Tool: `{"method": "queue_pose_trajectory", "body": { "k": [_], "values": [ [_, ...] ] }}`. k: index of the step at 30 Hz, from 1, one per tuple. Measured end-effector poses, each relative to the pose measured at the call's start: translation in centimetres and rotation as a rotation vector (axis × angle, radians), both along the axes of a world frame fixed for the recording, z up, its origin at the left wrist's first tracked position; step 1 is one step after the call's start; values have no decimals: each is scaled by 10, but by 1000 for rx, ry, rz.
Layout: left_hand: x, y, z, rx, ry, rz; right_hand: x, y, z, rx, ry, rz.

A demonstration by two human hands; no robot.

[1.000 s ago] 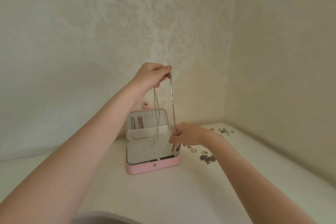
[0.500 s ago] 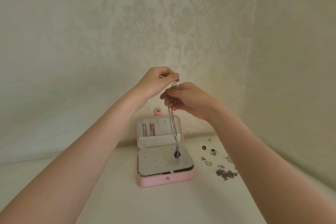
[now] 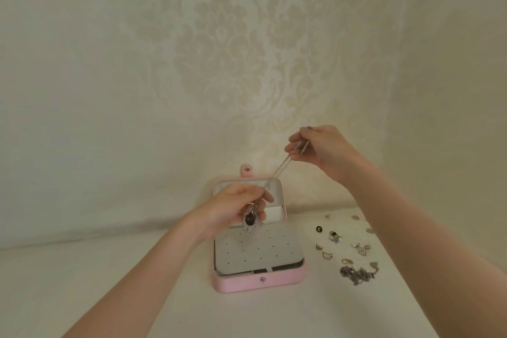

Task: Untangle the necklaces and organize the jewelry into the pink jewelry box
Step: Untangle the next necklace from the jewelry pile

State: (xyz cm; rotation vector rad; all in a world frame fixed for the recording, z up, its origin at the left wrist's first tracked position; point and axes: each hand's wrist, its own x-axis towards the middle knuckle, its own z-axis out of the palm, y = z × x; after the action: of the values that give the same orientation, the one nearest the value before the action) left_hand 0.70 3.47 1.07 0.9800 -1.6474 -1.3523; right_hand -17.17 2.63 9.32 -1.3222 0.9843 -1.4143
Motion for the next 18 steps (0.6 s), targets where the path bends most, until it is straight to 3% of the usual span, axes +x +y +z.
{"method": "queue_pose_trajectory", "body": {
  "k": [3,5,10,12,14,18],
  "values": [
    [0,-2,-1,55,-9,-13,-20,-7,-13,97,2,-56],
    [0,-2,2,18,-110,-27,-30,-12,-24,182,133,-40],
    [8,-10,16,-144,-531,34,-39,-16,-45,367,932,97],
    [8,-12,25,-209,-691,7,-31,-15,-48,338,1149,138],
    [5,-14,34,-239,-791,-27,-21,-17,-50,225,1102,212],
    [1,-19,54,-331,-932,-65,4,-15,-58,168,698,565]
  ]
}}
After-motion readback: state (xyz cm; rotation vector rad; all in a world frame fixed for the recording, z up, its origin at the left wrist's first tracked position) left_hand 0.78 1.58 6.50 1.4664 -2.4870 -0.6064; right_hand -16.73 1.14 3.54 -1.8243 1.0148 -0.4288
